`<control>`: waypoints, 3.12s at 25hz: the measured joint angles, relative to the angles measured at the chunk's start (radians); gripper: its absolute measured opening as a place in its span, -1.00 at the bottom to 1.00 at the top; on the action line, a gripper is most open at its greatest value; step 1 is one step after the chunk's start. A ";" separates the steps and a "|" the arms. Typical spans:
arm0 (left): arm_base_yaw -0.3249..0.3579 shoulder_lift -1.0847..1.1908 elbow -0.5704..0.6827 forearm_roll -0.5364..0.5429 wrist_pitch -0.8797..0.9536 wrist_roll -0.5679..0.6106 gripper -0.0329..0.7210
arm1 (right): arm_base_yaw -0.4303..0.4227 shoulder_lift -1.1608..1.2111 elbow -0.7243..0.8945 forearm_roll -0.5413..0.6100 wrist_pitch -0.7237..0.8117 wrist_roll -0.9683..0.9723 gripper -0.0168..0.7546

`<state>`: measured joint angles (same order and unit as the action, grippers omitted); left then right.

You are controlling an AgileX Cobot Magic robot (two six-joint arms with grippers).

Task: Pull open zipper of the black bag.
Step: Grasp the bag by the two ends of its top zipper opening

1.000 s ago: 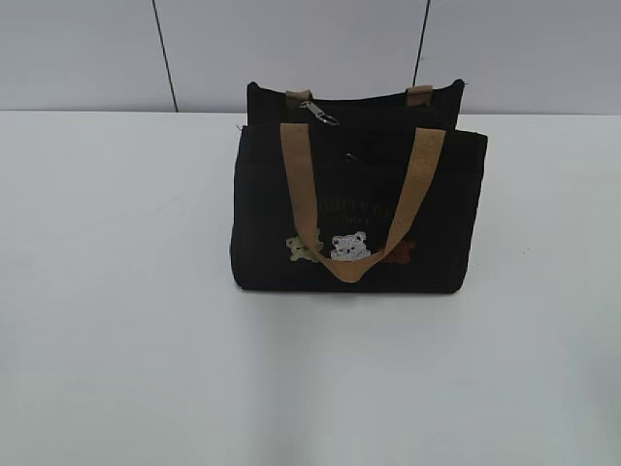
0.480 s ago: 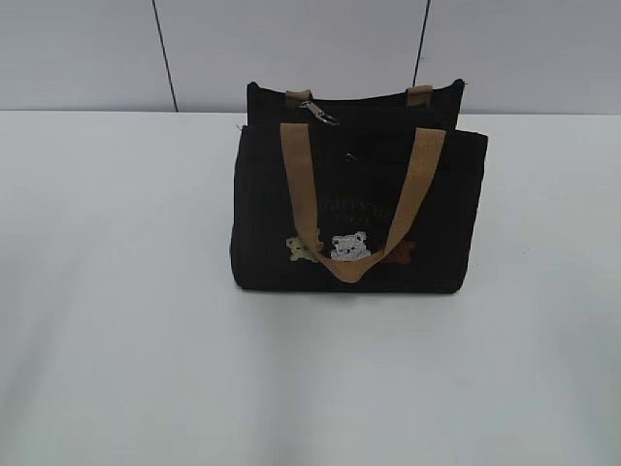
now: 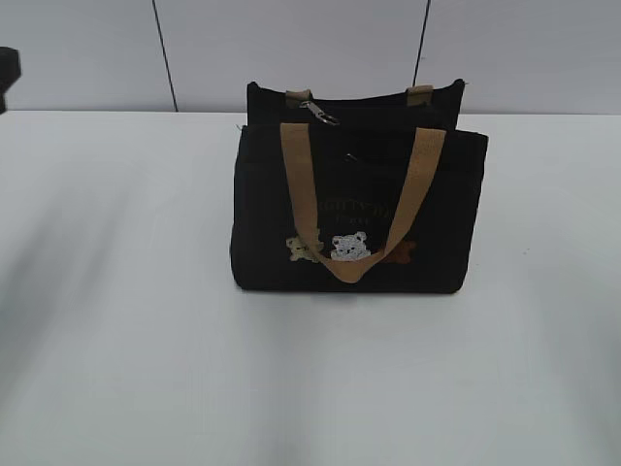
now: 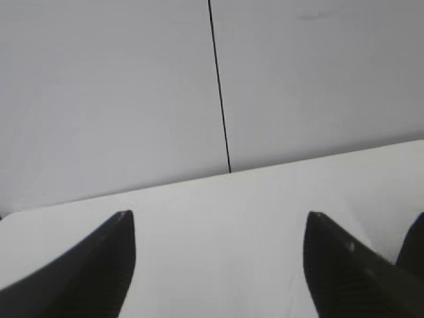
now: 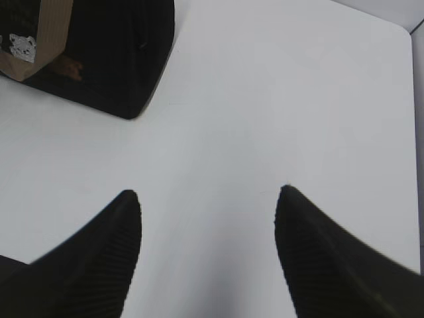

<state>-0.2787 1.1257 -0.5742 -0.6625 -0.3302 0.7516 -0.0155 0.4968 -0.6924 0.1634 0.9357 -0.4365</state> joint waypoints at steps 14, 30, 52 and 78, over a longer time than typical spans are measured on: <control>-0.029 0.555 -0.046 0.840 -0.559 -0.894 0.65 | 0.000 0.100 -0.004 0.089 -0.051 -0.059 0.30; 0.186 0.939 -0.631 1.995 -0.782 -1.594 0.65 | 0.076 0.429 -0.201 0.166 -0.047 -0.275 0.30; 0.116 1.010 -0.746 2.010 -0.742 -1.602 -0.47 | 0.504 1.030 -0.519 0.154 -0.364 -0.319 0.30; 0.116 1.010 -0.746 2.008 -0.740 -1.601 -0.80 | 0.533 1.226 -0.578 0.151 -0.552 -0.501 0.18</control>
<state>-0.1629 2.1361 -1.3205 1.3451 -1.0698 -0.8491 0.5179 1.7233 -1.2708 0.3141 0.3842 -0.9380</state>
